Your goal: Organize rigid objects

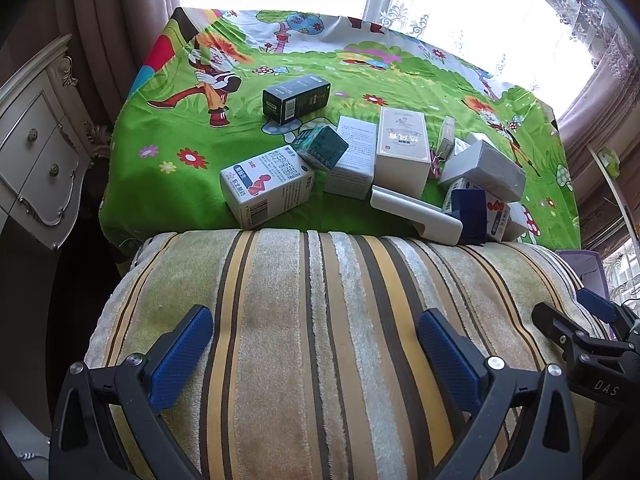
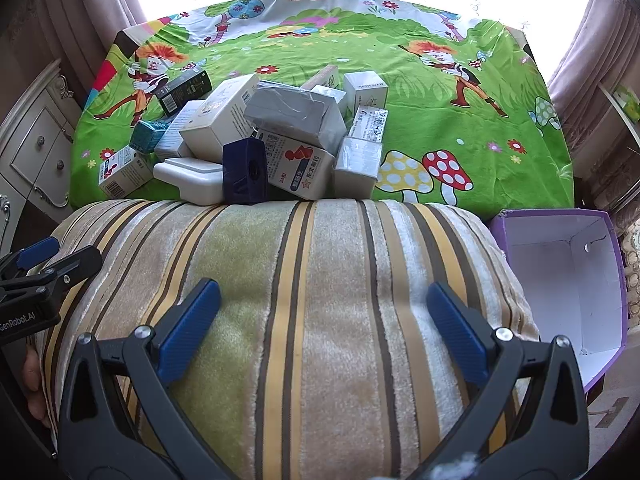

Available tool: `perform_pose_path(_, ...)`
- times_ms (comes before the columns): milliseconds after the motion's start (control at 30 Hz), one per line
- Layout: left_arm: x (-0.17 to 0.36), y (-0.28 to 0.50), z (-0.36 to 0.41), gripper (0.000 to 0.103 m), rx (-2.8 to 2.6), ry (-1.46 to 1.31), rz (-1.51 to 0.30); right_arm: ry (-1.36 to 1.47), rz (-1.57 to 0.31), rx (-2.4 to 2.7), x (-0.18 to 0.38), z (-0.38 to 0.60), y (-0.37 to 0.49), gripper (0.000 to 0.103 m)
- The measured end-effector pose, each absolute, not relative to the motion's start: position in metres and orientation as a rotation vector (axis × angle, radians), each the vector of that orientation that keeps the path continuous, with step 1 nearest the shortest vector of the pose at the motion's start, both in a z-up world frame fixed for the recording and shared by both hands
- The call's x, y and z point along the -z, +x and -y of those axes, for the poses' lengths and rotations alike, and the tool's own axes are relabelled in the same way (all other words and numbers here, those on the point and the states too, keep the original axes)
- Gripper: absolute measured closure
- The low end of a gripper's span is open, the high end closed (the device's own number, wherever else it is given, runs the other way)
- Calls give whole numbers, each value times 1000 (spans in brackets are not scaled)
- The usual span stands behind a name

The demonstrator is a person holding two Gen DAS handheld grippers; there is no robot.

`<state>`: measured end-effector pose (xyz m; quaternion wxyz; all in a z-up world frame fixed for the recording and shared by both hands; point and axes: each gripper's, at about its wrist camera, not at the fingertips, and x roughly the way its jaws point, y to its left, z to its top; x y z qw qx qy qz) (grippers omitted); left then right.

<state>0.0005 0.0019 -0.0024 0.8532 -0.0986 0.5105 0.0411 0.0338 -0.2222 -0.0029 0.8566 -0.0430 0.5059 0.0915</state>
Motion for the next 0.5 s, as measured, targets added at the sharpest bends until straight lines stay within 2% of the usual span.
perform_pose_path(500, 1, -3, -8, 0, -68, -251, -1060, -78, -1041, -188, 4, 222, 31, 0)
